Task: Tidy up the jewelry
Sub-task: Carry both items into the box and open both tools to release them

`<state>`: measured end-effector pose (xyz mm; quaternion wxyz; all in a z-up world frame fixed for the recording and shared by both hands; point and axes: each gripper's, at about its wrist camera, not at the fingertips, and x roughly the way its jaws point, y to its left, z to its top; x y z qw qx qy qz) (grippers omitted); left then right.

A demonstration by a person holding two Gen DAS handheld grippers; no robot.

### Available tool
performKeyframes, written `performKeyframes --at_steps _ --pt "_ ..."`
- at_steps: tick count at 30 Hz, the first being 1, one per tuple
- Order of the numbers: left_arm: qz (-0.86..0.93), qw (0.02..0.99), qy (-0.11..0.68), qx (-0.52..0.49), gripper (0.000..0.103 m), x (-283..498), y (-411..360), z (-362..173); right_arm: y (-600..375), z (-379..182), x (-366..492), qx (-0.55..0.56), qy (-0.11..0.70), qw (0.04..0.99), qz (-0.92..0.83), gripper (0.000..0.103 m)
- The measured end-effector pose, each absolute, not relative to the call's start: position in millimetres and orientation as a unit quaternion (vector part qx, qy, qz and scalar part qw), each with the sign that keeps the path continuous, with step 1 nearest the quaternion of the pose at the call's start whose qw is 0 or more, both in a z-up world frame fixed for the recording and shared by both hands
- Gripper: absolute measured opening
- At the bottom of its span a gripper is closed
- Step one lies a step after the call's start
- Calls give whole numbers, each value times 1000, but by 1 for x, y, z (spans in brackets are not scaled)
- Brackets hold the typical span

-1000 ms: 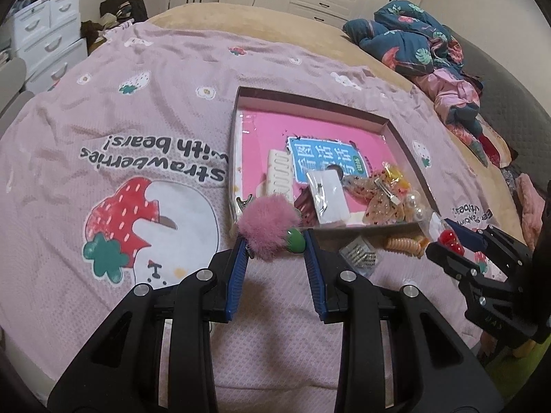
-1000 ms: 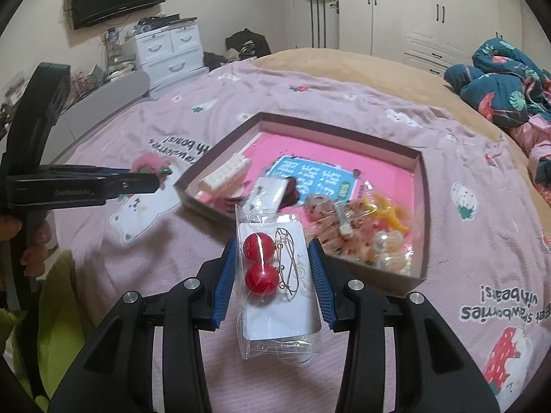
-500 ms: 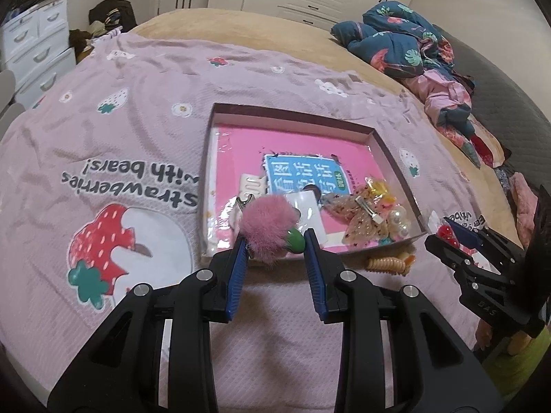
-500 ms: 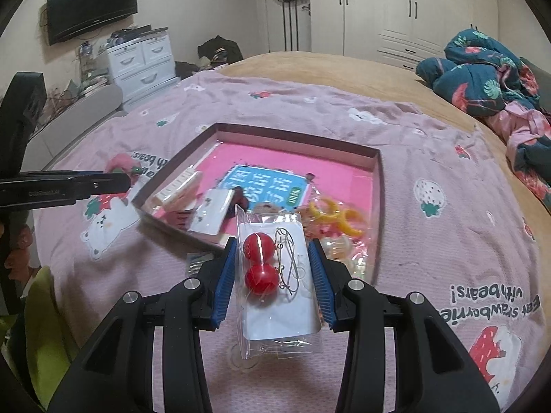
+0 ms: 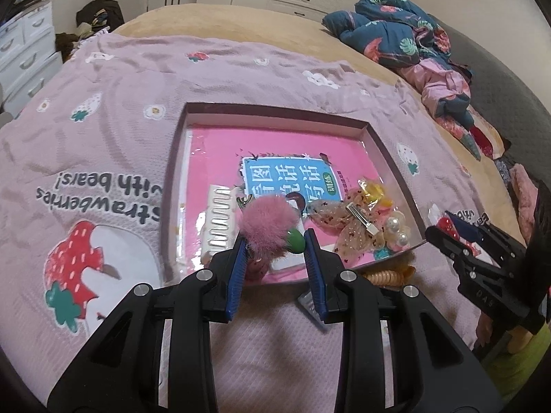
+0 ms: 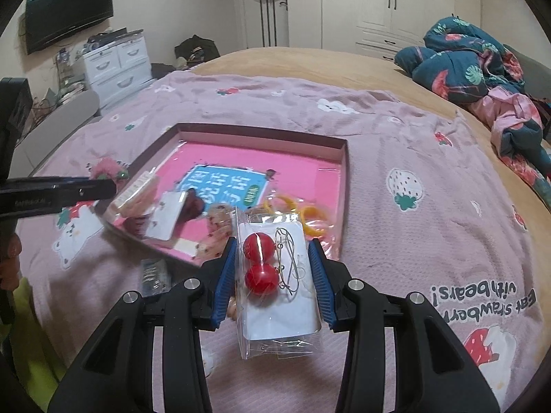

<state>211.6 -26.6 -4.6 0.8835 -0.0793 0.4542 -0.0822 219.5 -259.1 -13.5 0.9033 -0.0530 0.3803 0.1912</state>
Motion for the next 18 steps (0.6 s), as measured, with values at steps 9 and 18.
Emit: performKeyframes --at_steps 9,18 --pt "-87 876 470 -69 24 232 -39 -24 -262 -23 254 -48 391 903 173 40" --pt "-86 873 476 -65 25 247 -42 -30 -247 -38 283 -49 404 897 173 40"
